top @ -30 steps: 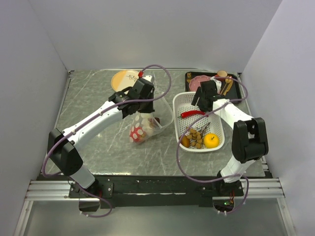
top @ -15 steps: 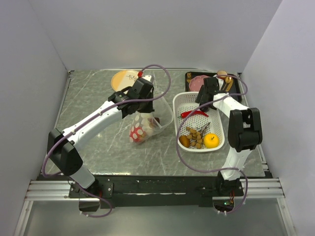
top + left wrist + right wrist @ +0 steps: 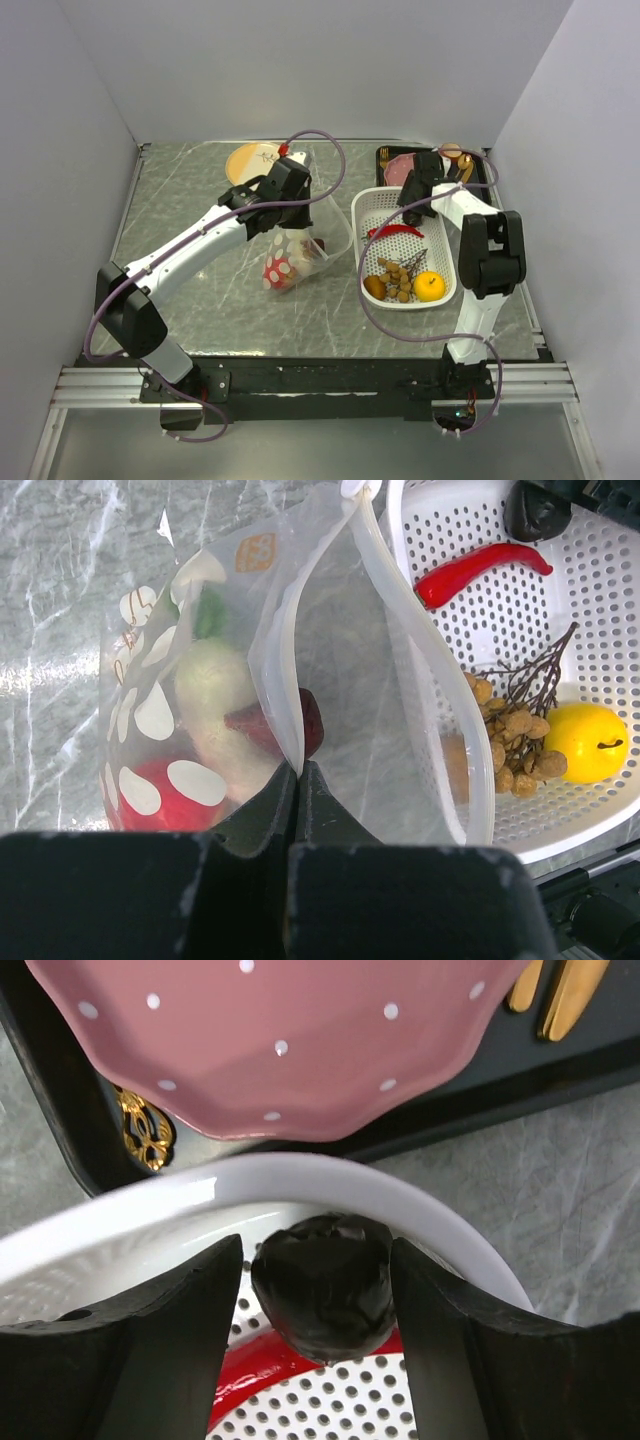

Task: Place the food in the zip-top bag and seal the zipper
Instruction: Pick up the fake fruit from the bin.

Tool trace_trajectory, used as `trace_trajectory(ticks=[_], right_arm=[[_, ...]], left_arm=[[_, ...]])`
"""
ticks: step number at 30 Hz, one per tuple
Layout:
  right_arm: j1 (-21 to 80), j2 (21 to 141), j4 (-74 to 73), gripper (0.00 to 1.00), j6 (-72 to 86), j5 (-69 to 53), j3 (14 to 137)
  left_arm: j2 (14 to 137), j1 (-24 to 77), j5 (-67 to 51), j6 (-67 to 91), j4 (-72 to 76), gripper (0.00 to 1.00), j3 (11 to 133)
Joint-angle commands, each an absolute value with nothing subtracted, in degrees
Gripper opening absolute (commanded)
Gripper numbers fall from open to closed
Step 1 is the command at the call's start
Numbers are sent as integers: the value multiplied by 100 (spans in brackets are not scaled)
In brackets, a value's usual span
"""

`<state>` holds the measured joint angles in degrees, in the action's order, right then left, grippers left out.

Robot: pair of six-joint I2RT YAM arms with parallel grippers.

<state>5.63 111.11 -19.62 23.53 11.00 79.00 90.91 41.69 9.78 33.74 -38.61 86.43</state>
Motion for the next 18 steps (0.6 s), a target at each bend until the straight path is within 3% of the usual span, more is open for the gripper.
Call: trace_trajectory(ticks=[1,13,18], right_arm=[[510,11276,-2162,68,2347,1143,8253],[527,11144,-2083,70,2276,870,7927],[510,11197,-2127,63,2285,861,7972]], left_arm=[[8815,4148,1002,3384,-3718,1,8578],[8763,4113,976,3392,-3647,1,8490],[8728,4104,984,3401,-3674,1,8517]])
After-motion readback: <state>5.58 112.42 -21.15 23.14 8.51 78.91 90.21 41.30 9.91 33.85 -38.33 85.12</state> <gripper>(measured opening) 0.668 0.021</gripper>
